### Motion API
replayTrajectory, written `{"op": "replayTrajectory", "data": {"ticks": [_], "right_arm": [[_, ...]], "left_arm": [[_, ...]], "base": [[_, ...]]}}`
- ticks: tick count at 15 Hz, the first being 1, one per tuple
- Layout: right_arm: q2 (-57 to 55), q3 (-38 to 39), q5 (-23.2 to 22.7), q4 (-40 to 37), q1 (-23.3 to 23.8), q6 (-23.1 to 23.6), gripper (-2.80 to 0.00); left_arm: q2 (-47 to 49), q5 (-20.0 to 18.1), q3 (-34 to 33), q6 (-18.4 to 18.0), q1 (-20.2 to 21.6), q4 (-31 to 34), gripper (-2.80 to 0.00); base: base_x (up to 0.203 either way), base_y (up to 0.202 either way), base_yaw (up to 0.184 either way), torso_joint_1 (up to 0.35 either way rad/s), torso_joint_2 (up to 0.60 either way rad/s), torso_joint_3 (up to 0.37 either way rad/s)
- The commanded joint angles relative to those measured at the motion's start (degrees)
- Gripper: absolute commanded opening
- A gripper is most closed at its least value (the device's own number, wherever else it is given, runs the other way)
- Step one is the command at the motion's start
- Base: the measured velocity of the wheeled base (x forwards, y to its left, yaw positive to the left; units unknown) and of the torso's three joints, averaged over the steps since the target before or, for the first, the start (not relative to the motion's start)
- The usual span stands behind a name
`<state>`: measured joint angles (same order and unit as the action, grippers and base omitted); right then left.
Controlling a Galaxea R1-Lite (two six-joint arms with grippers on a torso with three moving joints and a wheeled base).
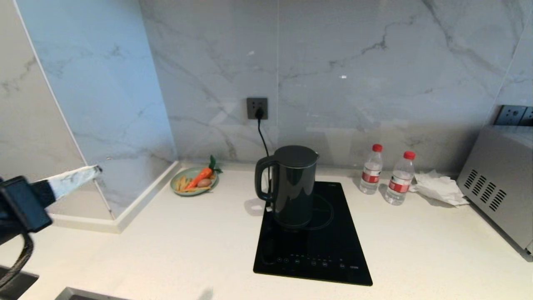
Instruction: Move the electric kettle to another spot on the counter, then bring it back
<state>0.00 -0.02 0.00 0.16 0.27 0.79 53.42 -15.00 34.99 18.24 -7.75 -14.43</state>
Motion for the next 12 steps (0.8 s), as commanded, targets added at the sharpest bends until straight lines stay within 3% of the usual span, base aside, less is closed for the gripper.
{"op": "replayTrajectory", "data": {"ticks": [1,3,8,10,12], "right_arm": [[0.0,0.0,0.0,0.0,0.0,0.0,-2.8],[0.0,0.0,0.0,0.0,0.0,0.0,-2.8],[0.0,0.0,0.0,0.0,0.0,0.0,-2.8],[0.0,0.0,0.0,0.0,0.0,0.0,-2.8],[0.0,0.0,0.0,0.0,0.0,0.0,-2.8]], "left_arm": [[-13.2,-2.8,1.3,0.0,2.1,10.6,-2.8],[-20.2,-3.6,-0.9,-2.8,2.7,16.0,-2.8],[-36.7,-0.3,-14.6,-17.5,8.7,18.3,-2.8],[-40.3,2.4,-23.1,-24.8,9.4,15.3,-2.8],[-42.9,5.0,-32.4,-27.6,9.0,8.8,-2.8]], "base": [[0.0,0.0,0.0,0.0,0.0,0.0],[0.0,0.0,0.0,0.0,0.0,0.0],[0.0,0.0,0.0,0.0,0.0,0.0],[0.0,0.0,0.0,0.0,0.0,0.0],[0.0,0.0,0.0,0.0,0.0,0.0]]}}
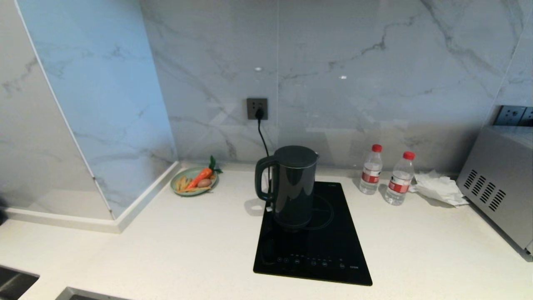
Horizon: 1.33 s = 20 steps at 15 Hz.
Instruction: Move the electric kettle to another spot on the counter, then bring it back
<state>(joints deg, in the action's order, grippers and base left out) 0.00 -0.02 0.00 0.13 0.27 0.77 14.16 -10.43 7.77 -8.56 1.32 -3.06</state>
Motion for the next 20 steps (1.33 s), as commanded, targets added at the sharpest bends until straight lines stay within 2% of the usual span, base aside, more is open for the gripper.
{"op": "replayTrajectory", "data": {"ticks": [1,3,4,5,6,9,13,20], "right_arm": [[0.0,0.0,0.0,0.0,0.0,0.0,-2.8],[0.0,0.0,0.0,0.0,0.0,0.0,-2.8],[0.0,0.0,0.0,0.0,0.0,0.0,-2.8],[0.0,0.0,0.0,0.0,0.0,0.0,-2.8],[0.0,0.0,0.0,0.0,0.0,0.0,-2.8],[0.0,0.0,0.0,0.0,0.0,0.0,-2.8],[0.0,0.0,0.0,0.0,0.0,0.0,-2.8],[0.0,0.0,0.0,0.0,0.0,0.0,-2.8]], "left_arm": [[-6.4,1.3,-7.8,-0.7,-0.4,-3.0,-2.8],[-12.8,3.9,-6.2,1.4,-1.0,4.1,-2.8],[-14.0,5.8,-5.4,5.4,-1.1,7.0,-2.8],[-14.0,7.8,-5.2,10.0,-1.2,7.0,-2.8],[-14.0,8.6,-5.1,10.3,-1.2,6.9,-2.8],[-14.1,10.2,-6.3,6.1,-1.3,6.8,-2.8],[-14.0,10.0,-6.4,3.8,-1.2,6.4,-2.8],[-14.1,10.2,-6.6,4.4,-1.3,6.1,-2.8]], "base": [[0.0,0.0,0.0,0.0,0.0,0.0],[0.0,0.0,0.0,0.0,0.0,0.0],[0.0,0.0,0.0,0.0,0.0,0.0],[0.0,0.0,0.0,0.0,0.0,0.0],[0.0,0.0,0.0,0.0,0.0,0.0],[0.0,0.0,0.0,0.0,0.0,0.0],[0.0,0.0,0.0,0.0,0.0,0.0],[0.0,0.0,0.0,0.0,0.0,0.0]]}}
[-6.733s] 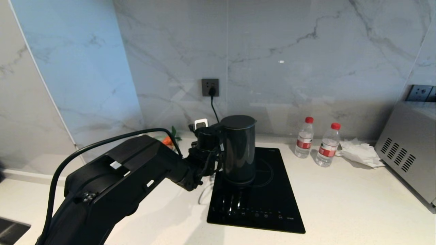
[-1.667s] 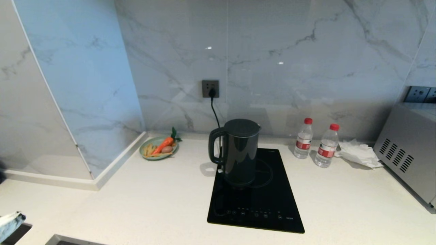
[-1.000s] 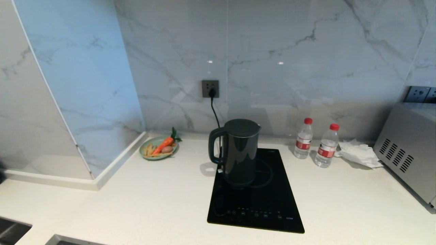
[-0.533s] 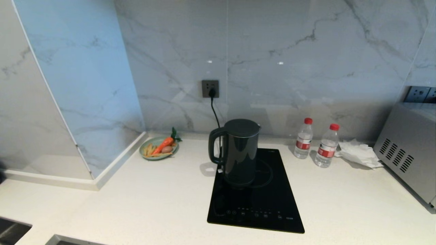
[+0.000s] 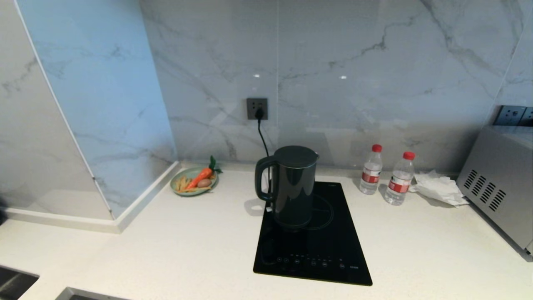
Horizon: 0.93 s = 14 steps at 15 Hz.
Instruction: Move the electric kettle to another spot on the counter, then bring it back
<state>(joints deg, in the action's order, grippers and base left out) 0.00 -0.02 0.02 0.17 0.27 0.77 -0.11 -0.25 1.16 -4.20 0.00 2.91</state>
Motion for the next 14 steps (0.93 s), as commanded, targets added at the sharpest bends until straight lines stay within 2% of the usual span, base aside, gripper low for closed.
{"op": "replayTrajectory", "data": {"ticks": [1,6,14], "right_arm": [[0.0,0.0,0.0,0.0,0.0,0.0,-2.8],[0.0,0.0,0.0,0.0,0.0,0.0,-2.8],[0.0,0.0,0.0,0.0,0.0,0.0,-2.8]], "left_arm": [[0.2,0.2,0.0,0.4,0.0,0.1,-2.8],[0.2,0.4,0.1,1.4,0.0,0.2,-2.8],[0.2,0.5,0.1,1.4,0.0,0.1,-2.8]], "base": [[0.0,0.0,0.0,0.0,0.0,0.0],[0.0,0.0,0.0,0.001,0.0,-0.026],[0.0,0.0,0.0,0.002,0.0,-0.182]]}}
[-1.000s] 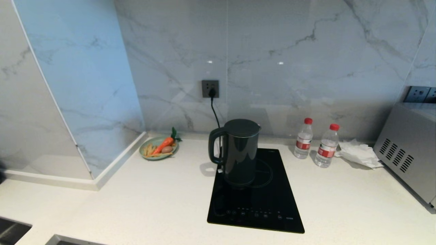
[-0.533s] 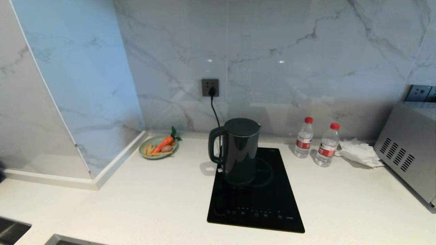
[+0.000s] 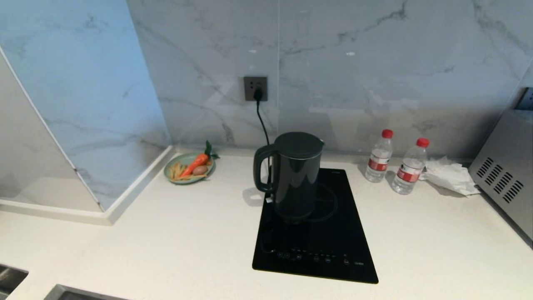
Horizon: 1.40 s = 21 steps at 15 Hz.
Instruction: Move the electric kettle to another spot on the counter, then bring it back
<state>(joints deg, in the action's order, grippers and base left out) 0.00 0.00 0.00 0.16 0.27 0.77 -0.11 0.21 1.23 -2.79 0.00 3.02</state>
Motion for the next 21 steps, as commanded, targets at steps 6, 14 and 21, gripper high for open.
{"op": "replayTrajectory", "data": {"ticks": [6,14,21], "right_arm": [[0.0,0.0,0.0,0.0,0.0,0.0,-2.8],[0.0,-0.1,0.0,0.0,0.0,0.0,-2.8],[0.0,0.0,0.0,0.0,0.0,0.0,-2.8]], "left_arm": [[0.2,0.0,0.0,0.0,0.0,0.0,-2.8],[0.2,0.0,0.1,0.2,-0.1,0.0,-2.8],[0.1,-0.4,0.5,-1.9,0.0,0.7,-2.8]], "base": [[0.0,0.0,0.0,0.004,0.0,-0.2],[0.0,0.0,0.0,0.005,0.0,-0.131],[0.0,0.0,0.0,0.0,0.0,0.0]]}}
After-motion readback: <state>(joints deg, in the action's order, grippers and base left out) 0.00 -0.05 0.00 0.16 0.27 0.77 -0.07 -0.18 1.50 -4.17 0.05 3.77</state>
